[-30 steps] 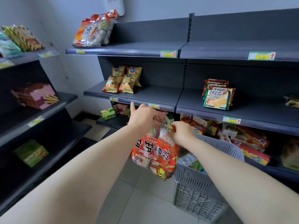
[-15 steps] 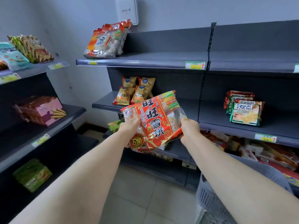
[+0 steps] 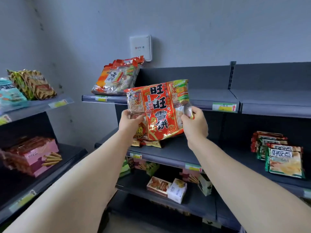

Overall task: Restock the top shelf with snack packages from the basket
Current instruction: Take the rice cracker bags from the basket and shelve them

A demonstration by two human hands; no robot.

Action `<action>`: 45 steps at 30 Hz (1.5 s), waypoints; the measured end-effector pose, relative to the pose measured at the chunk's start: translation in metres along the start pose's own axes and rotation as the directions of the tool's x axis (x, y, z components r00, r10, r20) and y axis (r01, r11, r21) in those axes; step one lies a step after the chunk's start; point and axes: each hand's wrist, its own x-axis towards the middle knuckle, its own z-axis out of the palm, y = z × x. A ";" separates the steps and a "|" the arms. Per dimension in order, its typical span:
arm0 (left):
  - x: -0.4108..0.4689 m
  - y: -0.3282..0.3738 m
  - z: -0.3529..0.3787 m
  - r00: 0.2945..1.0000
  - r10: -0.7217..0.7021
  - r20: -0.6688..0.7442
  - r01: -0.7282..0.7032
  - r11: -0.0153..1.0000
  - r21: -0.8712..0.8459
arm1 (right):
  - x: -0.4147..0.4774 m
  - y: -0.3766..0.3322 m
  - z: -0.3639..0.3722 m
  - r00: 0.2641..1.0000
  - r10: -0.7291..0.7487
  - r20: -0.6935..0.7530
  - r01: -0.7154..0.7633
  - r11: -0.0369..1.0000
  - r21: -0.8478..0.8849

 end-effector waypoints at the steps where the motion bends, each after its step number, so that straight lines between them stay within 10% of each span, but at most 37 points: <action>1: 0.015 0.007 0.004 0.999 0.029 -0.013 -0.029 0.999 0.023 | 0.015 -0.003 0.010 0.999 -0.019 -0.026 0.018 0.999 -0.045; 9: 0.145 0.066 0.037 0.974 0.197 -0.110 -0.158 0.944 0.290 | 0.140 -0.029 0.077 0.992 -0.088 -0.087 0.080 0.993 -0.092; 20: 0.275 0.091 0.059 0.978 0.136 -0.157 -0.114 0.983 0.141 | 0.241 -0.045 0.151 0.998 -0.051 -0.026 0.051 0.998 -0.021; 29: 0.388 0.107 0.087 0.975 0.223 -0.009 -0.219 0.961 0.171 | 0.310 -0.065 0.217 0.987 -0.073 -0.140 0.051 0.987 -0.154; 33: 0.415 0.085 0.107 0.929 0.283 0.238 -0.358 0.850 0.388 | 0.335 -0.052 0.256 0.989 0.068 0.130 -0.037 0.973 -0.227; 37: 0.419 0.070 0.136 0.903 0.182 0.390 -0.412 0.628 0.661 | 0.339 -0.032 0.287 0.941 0.187 0.282 -0.070 0.923 -0.379; 45: 0.407 0.089 0.151 0.932 0.234 0.278 -0.359 0.710 0.606 | 0.321 -0.039 0.245 0.977 0.083 0.198 0.093 0.668 -0.738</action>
